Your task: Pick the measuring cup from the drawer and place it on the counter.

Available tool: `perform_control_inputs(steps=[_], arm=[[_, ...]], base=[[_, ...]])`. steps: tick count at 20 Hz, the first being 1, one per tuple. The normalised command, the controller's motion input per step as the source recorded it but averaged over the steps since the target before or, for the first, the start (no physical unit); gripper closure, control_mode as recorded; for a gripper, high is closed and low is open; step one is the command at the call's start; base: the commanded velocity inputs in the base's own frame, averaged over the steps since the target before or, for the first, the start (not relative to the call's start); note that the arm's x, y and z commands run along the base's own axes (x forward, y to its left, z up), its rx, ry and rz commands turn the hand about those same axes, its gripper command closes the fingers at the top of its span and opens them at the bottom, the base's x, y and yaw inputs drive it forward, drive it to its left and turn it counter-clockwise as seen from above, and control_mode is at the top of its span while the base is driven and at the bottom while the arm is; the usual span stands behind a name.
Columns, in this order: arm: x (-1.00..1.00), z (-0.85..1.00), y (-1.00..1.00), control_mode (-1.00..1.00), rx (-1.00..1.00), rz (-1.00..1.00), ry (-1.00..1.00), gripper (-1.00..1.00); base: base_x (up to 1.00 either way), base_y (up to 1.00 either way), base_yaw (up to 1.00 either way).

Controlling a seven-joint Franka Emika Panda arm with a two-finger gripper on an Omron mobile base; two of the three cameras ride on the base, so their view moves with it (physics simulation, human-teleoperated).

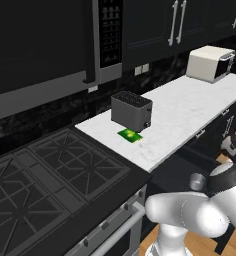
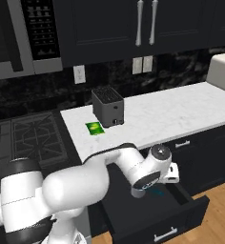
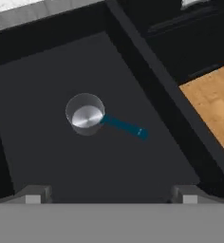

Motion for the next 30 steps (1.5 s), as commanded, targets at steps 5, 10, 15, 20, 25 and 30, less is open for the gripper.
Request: perform_control_inputs(steps=[5, 10, 15, 20, 25, 30], arm=[[0.02, -0.27, 0.02, -1.00, 0.01, -0.67, 0.12, -1.00], [0.11, -0.11, 0.00, -1.00, 0.13, -0.44, 0.12, -1.00], [0.13, -0.05, 0.00, -1.00, 0.30, -0.25, 0.04, -1.00], [0.22, -0.05, -0.13, -1.00, 0.38, -0.20, 0.00, -1.00], [0.33, -0.21, -0.12, -1.00, 0.22, -0.28, 0.00, -1.00], [0.52, -0.32, -0.09, -1.00, 0.06, -0.27, -0.01, -1.00]], base=[[0.00, 0.00, 0.00], [0.00, 0.00, 0.00], [0.00, 0.00, 0.00], [0.00, 0.00, 0.00], [0.00, 0.00, 0.00], [0.00, 0.00, 0.00]])
